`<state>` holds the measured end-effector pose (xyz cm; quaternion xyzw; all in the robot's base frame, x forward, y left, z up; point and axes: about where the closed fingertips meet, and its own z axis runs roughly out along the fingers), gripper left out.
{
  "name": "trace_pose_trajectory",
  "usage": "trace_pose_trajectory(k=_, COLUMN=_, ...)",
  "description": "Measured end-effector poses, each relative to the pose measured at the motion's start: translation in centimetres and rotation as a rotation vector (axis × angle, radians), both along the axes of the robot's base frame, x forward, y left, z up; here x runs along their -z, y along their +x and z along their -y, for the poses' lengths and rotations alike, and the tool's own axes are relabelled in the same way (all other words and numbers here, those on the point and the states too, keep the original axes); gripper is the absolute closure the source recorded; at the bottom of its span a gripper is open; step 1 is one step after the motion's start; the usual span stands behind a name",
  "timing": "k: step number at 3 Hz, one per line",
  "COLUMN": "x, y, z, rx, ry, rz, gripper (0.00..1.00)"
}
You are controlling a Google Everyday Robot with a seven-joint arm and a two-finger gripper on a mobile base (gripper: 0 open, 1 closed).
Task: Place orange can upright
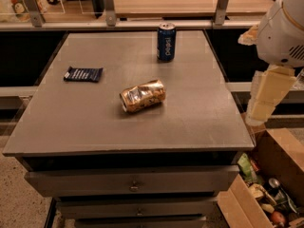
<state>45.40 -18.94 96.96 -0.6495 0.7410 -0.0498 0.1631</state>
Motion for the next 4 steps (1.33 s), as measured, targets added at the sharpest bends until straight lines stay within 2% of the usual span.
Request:
trace_pose_trajectory(k=2, x=2.2, y=3.2, z=-6.6, rx=-0.213, ry=-0.062, rz=0.031, gripper=0.00)
trace_pose_trajectory(k=4, x=4.8, y=5.2, z=-13.2, rx=-0.382, ry=-0.146, rz=0.036, gripper=0.00)
